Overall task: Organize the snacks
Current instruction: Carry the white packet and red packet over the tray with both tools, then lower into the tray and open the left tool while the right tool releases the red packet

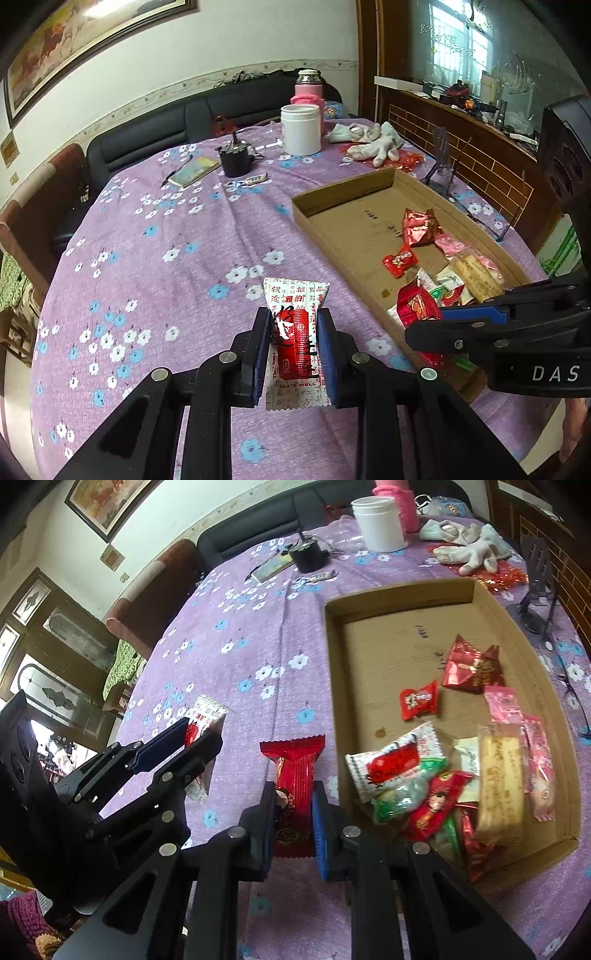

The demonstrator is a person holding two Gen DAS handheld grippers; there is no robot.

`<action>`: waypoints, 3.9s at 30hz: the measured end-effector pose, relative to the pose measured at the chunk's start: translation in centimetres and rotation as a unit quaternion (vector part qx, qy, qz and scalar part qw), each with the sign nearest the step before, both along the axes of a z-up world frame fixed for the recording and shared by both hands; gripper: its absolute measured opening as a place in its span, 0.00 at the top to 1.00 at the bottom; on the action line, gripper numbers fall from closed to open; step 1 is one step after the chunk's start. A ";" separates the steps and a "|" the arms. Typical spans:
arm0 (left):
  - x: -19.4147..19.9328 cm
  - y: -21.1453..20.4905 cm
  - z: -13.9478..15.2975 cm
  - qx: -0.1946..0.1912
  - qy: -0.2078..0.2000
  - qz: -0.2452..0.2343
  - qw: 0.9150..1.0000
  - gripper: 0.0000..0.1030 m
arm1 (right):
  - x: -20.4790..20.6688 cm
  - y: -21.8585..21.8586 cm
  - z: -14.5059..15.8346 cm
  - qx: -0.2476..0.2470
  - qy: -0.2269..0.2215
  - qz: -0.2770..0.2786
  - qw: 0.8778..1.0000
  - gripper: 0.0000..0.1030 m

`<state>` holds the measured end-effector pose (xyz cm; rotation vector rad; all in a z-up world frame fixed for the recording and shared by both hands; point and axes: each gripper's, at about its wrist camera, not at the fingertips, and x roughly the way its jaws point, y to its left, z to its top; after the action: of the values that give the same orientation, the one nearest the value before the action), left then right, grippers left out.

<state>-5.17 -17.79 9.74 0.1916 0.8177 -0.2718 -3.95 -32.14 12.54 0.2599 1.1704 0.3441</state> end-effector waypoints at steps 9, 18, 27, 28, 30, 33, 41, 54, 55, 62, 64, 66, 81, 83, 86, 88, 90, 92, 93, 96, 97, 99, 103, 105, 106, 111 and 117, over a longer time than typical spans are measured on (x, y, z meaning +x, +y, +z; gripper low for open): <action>-0.1 -2.7 0.3 0.005 -0.002 -0.020 1.000 0.75 | -0.7 -2.7 0.4 0.006 -0.005 -0.020 1.000 0.83; 0.0 -5.4 0.4 0.006 -0.004 -0.036 0.999 0.75 | -1.1 -5.5 0.7 0.007 -0.009 -0.039 0.999 0.83; 0.6 -7.5 0.5 0.003 -0.006 -0.047 0.999 0.75 | -1.3 -7.7 1.2 0.004 -0.013 -0.055 0.998 0.83; 0.7 -7.7 0.5 0.002 -0.006 -0.048 0.999 0.75 | -1.3 -7.9 1.2 0.003 -0.013 -0.056 0.998 0.83; 0.8 -8.0 0.4 0.002 -0.005 -0.049 0.999 0.75 | -1.2 -8.2 1.1 0.002 -0.012 -0.058 0.998 0.83; 1.1 -8.5 0.2 0.001 -0.003 -0.052 0.999 0.75 | -1.1 -8.7 1.0 -0.001 -0.009 -0.063 0.998 0.83; 2.0 -9.8 -0.7 0.000 0.006 -0.058 0.998 0.75 | -0.8 -9.9 0.4 -0.009 -0.001 -0.076 0.997 0.83; 4.4 -12.3 -3.9 0.014 0.041 -0.086 0.995 0.76 | 0.9 -12.2 -2.0 -0.047 0.020 -0.114 0.992 0.83; 4.5 -12.5 -4.1 0.014 0.044 -0.088 0.995 0.76 | 1.2 -12.2 -2.1 -0.048 0.020 -0.114 0.992 0.83; 5.8 -13.2 -5.1 0.022 0.053 -0.096 0.994 0.76 | 3.0 -11.9 -2.4 -0.070 0.008 -0.111 0.991 0.83; 6.2 -13.4 -5.2 0.021 0.055 -0.096 0.994 0.76 | 3.7 -11.9 -2.5 -0.072 0.004 -0.110 0.991 0.83; 6.5 -13.5 -5.2 0.018 0.055 -0.097 0.994 0.76 | 4.2 -11.7 -2.5 -0.073 -0.002 -0.107 0.992 0.83; 6.4 -13.0 -4.7 0.007 0.045 -0.100 0.994 0.75 | 6.0 -10.3 -2.7 -0.092 -0.019 -0.085 0.992 0.83; 6.4 -13.0 -4.6 0.007 0.044 -0.100 0.994 0.75 | 6.0 -10.3 -2.6 -0.094 -0.019 -0.085 0.992 0.83; 6.3 -13.0 -4.4 0.006 0.042 -0.101 0.994 0.75 | 5.9 -10.5 -2.3 -0.090 -0.022 -0.088 0.992 0.83; 6.2 -13.1 -4.3 0.008 0.040 -0.102 0.994 0.75 | 5.7 -10.6 -2.0 -0.090 -0.025 -0.090 0.992 0.83; 6.1 -13.2 -4.3 0.011 0.038 -0.104 0.994 0.75 | 5.5 -10.7 -1.7 -0.090 -0.027 -0.091 0.991 0.83; 6.0 -13.3 -4.2 0.012 0.037 -0.106 0.994 0.74 | 5.2 -10.8 -1.6 -0.089 -0.027 -0.093 0.991 0.83; 5.9 -13.3 -4.1 0.013 0.036 -0.106 0.994 0.73 | 5.1 -10.8 -1.5 -0.088 -0.027 -0.095 0.991 0.83; 5.6 -13.4 -3.9 0.014 0.033 -0.109 0.993 0.72 | 4.7 -10.9 -1.3 -0.086 -0.026 -0.100 0.991 0.83; 5.6 -13.4 -3.8 0.015 0.032 -0.109 0.993 0.72 | 4.5 -11.0 -1.2 -0.086 -0.026 -0.101 0.991 0.83; 5.3 -13.5 -3.6 0.015 0.030 -0.112 0.993 0.72 | 4.3 -11.0 -1.1 -0.086 -0.027 -0.104 0.990 0.82; 4.9 -13.5 -3.3 0.018 0.025 -0.118 0.993 0.71 | 3.7 -11.2 -0.9 -0.086 -0.027 -0.111 0.990 0.83; 4.6 -13.6 -3.2 0.019 0.022 -0.119 0.992 0.67 | 3.4 -11.2 -0.8 -0.084 -0.027 -0.114 0.989 0.82; 4.5 -13.5 -3.1 0.018 0.020 -0.119 0.992 0.62 | 3.2 -11.3 -0.7 -0.084 -0.028 -0.116 0.989 0.82; 3.9 -13.4 -2.6 0.017 0.014 -0.122 0.992 0.60 | 2.6 -11.2 -0.2 -0.085 -0.033 -0.123 0.988 0.77; 3.2 -13.1 -2.1 0.016 0.006 -0.126 0.992 0.54 | 1.7 -11.1 0.2 -0.086 -0.037 -0.130 0.987 0.77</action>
<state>-1.96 -30.84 7.65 0.3251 0.8098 -0.4974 -2.20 -43.21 12.78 0.2444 1.0711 0.0226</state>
